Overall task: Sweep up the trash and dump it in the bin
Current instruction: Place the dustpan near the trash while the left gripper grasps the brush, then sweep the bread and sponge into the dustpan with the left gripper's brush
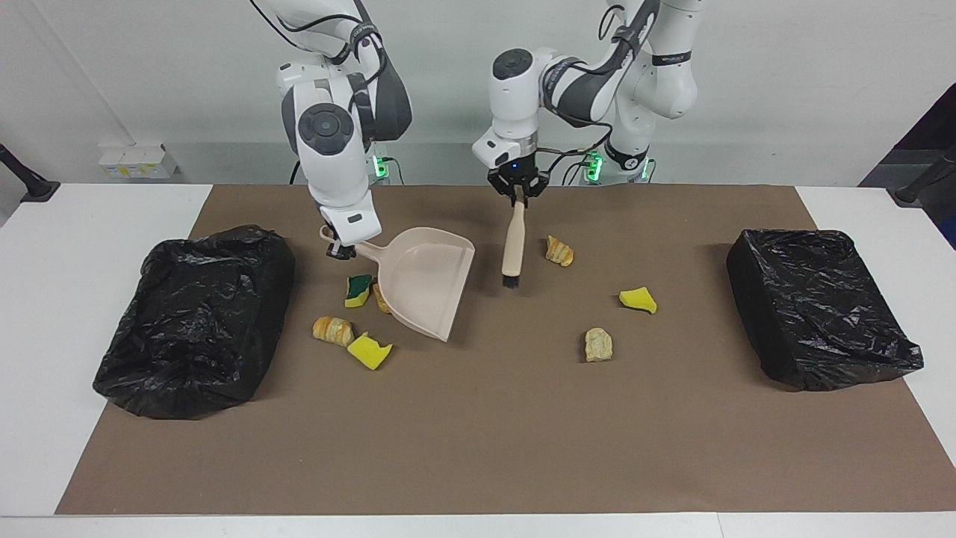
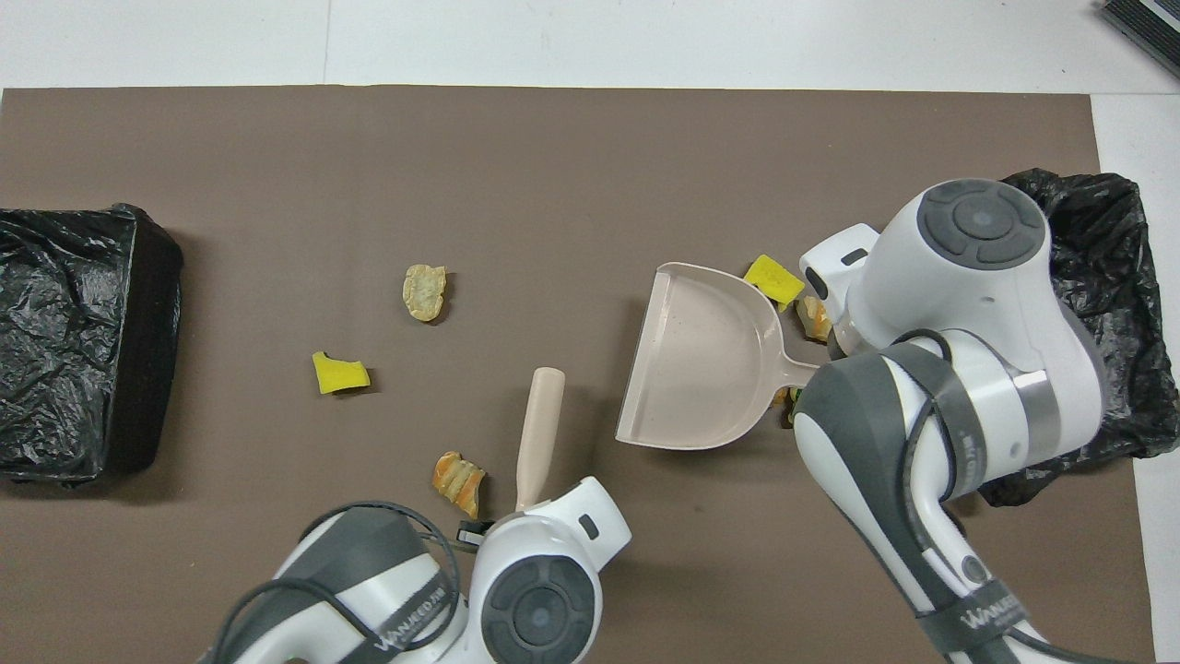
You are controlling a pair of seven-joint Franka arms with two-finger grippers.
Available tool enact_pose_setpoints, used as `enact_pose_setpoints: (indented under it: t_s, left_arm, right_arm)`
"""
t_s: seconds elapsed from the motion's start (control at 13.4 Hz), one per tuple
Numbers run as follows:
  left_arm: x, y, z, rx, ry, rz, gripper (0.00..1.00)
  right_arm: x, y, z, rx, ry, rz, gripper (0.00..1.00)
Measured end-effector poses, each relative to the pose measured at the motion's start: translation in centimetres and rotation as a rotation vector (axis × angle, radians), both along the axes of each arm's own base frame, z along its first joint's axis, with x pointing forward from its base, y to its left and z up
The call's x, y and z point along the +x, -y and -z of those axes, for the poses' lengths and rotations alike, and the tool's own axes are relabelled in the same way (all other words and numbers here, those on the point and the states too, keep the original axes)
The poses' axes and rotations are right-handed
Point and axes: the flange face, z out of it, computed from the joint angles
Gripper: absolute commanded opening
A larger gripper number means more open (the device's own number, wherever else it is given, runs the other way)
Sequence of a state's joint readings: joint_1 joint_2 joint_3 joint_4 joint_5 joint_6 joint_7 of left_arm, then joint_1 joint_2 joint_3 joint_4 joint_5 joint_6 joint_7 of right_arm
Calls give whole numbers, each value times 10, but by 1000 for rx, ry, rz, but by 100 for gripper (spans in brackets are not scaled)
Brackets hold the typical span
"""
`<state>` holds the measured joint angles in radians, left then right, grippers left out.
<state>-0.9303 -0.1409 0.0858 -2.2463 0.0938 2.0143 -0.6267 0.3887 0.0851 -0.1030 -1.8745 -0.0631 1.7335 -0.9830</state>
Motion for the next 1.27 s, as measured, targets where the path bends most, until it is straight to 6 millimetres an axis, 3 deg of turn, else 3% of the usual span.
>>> enact_pose_setpoints:
  t_s: [0.3,0.75,1.04,1.27]
  left_arm:
    - [60,-75,-21,-20,8,-71,0]
    - [123,-186,-15,-11,-10,-167,0]
    - [147,-258,-9,-10,-31,-202,0]
    - [152,-288,-5,-9,-42,-236,0]
  right_arm:
    - [-15,-46,26,-1,39,-19,0]
    - [-21,-107,69,12,117,-17,0]
    - [-17,-119,87,18,133,-22,0]
    - [-19,-122,90,16,132,-18,0]
